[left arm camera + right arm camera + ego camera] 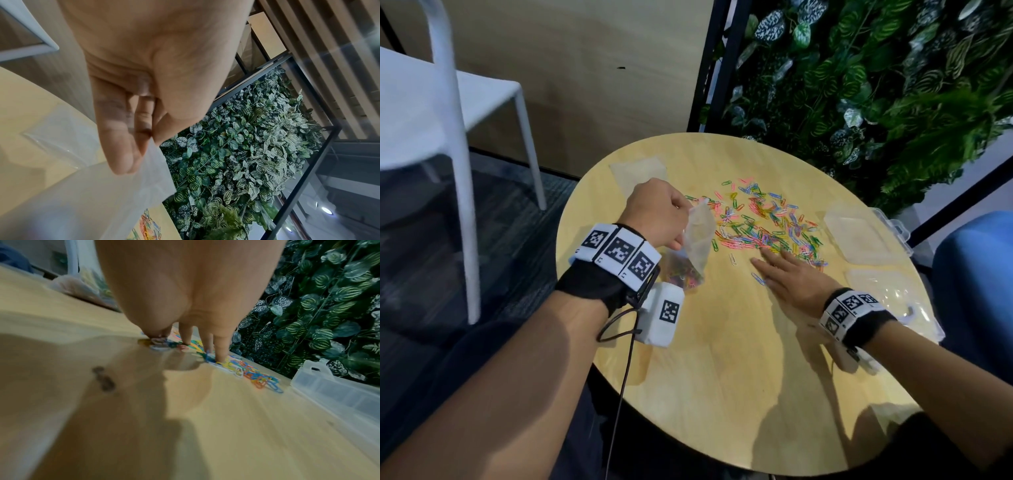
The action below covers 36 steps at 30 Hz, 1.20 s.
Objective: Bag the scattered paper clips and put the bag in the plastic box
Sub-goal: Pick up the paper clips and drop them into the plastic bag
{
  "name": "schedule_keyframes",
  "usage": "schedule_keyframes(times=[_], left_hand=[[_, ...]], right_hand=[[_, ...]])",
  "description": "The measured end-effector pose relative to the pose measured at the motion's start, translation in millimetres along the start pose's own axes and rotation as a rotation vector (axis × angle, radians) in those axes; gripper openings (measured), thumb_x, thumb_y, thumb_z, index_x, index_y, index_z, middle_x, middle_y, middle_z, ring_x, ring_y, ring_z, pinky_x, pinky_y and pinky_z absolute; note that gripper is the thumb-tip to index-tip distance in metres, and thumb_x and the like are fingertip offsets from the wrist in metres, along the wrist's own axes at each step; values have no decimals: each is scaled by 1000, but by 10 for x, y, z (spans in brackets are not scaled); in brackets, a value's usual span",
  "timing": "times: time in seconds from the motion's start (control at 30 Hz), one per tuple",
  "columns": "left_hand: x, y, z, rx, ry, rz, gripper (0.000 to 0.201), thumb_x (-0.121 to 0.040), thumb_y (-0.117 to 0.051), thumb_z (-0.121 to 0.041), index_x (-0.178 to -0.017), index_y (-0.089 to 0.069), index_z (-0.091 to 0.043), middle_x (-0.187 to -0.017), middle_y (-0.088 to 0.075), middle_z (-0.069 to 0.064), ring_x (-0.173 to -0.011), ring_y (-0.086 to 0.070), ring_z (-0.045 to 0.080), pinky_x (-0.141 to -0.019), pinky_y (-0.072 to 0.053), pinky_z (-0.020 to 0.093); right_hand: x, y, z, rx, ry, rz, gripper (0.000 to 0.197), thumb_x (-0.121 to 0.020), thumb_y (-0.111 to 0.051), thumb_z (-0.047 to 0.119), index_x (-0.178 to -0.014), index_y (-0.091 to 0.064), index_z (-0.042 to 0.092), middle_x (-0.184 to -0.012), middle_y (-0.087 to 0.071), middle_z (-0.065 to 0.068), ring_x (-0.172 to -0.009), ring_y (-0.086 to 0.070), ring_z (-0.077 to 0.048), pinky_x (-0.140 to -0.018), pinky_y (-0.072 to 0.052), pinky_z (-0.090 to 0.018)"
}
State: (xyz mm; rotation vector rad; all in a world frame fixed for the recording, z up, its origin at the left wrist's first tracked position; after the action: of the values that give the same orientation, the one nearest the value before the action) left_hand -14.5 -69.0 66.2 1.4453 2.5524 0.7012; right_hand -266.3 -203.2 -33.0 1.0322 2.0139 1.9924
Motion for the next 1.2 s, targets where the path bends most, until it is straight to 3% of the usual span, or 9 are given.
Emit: schedule_keyframes(times=[0.1,0.17,0.47,0.53,0.6,0.67,0.8,1.0,1.2], left_hand=[[-8,-20,-1,-2,0,13,13,-96,-62,-11,-97,-75,-10,-69,-73,12,-58,-74,26,-61,-65,40],[-2,-54,-20,-11,-6,24,13,-96,-62,-11,-98,-75,-10,-71,-73,12,-59,-75,27,-61,-65,39],[58,-251,-116,-52,-34,86,16,-97,-60,-10,-95,-76,-10,-66,-71,8,-54,-73,25,-60,-64,41],[71,-352,-141,-57,-50,107,16,-97,-59,-9,-96,-75,-10,-68,-72,9,-52,-73,23,-59,-64,41],[88,-490,-171,-69,-73,131,17,-97,-59,-10,-94,-76,-9,-71,-73,12,-54,-73,26,-58,-64,42],[100,-612,-199,-93,-98,146,19,-98,-58,-11,-92,-76,-9,-71,-73,13,-54,-73,29,-57,-64,43],[88,-839,-232,-115,-111,186,17,-99,-57,-12,-98,-73,-9,-68,-69,10,-48,-71,23,-52,-61,36],[144,-1064,-337,-55,-134,170,17,-99,-59,-9,-106,-73,-6,-75,-71,8,-44,-68,11,-43,-54,19],[182,-1074,-367,-15,-139,146,13,-98,-61,-12,-101,-74,-8,-77,-72,6,-43,-68,10,-36,-48,17]], right_hand=[[12,222,93,-78,65,-220,40,-100,-40,29,-136,-54,19,-140,-53,-8,-119,-56,-33,-98,-49,-44],[36,318,118,-104,95,-352,25,-92,-56,10,-112,-71,11,-112,-68,-10,-95,-65,-30,-82,-56,-40],[163,367,-217,-378,-263,-407,15,-84,-66,8,-89,-79,14,-84,-75,-1,-75,-66,-16,-71,-50,-19],[225,266,-414,-666,-431,-446,7,-81,-74,15,-86,-79,14,-82,-74,-1,-70,-64,-13,-64,-46,-16],[288,137,-499,-1232,-546,-468,12,-80,-75,8,-89,-76,1,-92,-74,-14,-71,-67,-18,-65,-56,-23],[292,156,-387,-1753,-523,-467,18,-82,-68,-2,-98,-68,-12,-100,-69,-22,-76,-68,-20,-66,-59,-21],[241,479,-74,-2165,-333,-375,9,-88,-60,-4,-94,-66,-6,-94,-72,-10,-86,-70,-14,-72,-56,-16],[200,540,376,-2044,-255,-199,13,-90,-60,-1,-99,-68,-6,-91,-71,-9,-80,-67,-12,-78,-57,-18],[272,670,329,-1568,-234,-370,25,-84,-56,-13,-82,-73,5,-71,-68,-1,-60,-61,-8,-62,-55,-17]])
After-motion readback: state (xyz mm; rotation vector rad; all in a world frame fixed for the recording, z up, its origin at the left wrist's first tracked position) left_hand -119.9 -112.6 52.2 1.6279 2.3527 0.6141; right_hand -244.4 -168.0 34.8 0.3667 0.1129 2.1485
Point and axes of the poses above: each hand's wrist, its own x-axis away from the middle knuckle, its own y-axis out of the back of the hand, z = x × y, the point moved 7 cm from there along -x, towards the middle knuckle
